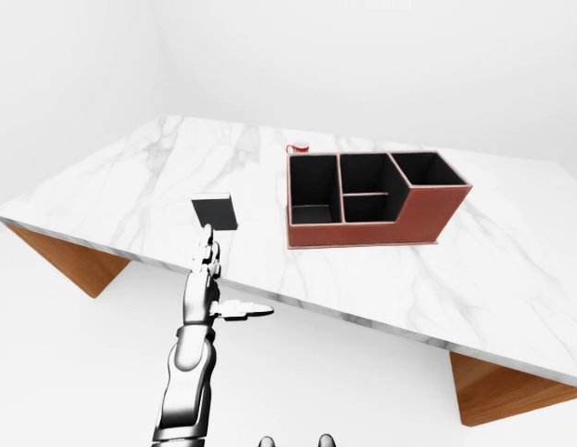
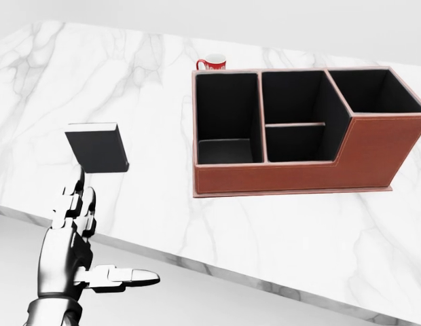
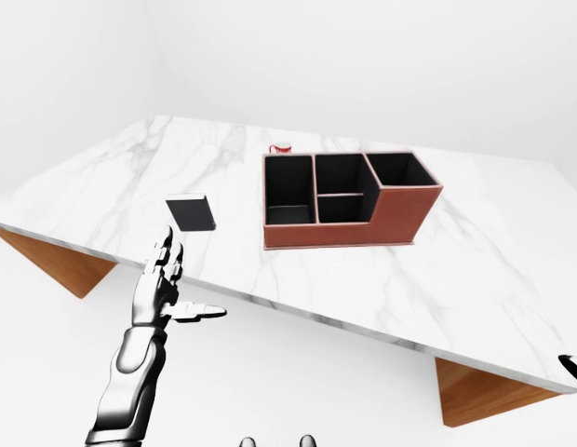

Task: Pick up the book and place it in the left compartment of the caddy.

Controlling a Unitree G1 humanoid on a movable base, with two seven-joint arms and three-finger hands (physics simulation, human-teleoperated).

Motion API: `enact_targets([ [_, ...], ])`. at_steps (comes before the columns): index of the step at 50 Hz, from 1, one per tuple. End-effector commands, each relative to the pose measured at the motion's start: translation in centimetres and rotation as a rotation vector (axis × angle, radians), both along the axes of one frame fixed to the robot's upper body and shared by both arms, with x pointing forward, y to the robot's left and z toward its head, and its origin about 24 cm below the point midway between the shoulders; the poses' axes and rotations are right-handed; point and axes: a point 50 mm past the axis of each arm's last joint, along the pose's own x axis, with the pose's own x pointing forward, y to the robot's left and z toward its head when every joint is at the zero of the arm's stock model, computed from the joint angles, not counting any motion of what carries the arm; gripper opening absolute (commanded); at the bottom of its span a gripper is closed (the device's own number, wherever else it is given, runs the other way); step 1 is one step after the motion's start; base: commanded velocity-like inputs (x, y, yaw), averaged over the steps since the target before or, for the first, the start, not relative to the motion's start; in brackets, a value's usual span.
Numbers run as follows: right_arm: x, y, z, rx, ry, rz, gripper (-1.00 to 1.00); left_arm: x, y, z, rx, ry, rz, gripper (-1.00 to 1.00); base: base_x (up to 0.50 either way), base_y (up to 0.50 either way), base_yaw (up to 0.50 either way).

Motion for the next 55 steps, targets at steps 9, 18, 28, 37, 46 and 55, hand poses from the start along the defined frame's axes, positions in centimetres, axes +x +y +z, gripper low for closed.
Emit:
enact_targets([
  [9,0.10,-0.06,-0.11,0.005,0.002,-0.002,1.00,0.08,-0.01,-0.06,0.000,0.003,0.000,1.00,0.26,0.09,0.00],
  [18,0.03,0.08,0.06,-0.003,-0.001,0.002,1.00,0.18,0.03,-0.42,0.002,0.019,-0.001,1.00,0.19,0.06,0.00],
  [28,0.06,0.06,0.04,-0.002,-0.001,0.002,1.00,0.20,0.05,-0.47,0.000,0.021,-0.001,1.00,0.14,0.05,0.00],
  [37,0.13,0.04,-0.01,-0.001,0.000,0.003,1.00,-0.06,-0.06,0.01,0.003,-0.001,-0.003,1.00,0.14,0.04,0.00],
  [46,0.17,0.02,-0.08,0.001,0.003,0.002,1.00,0.10,-0.03,-0.30,0.002,0.013,-0.003,1.00,0.15,0.04,0.00],
  [55,0.14,0.02,-0.04,0.000,0.004,0.001,1.00,0.05,-0.06,-0.13,0.003,0.006,-0.002,1.00,0.15,0.03,0.00],
])
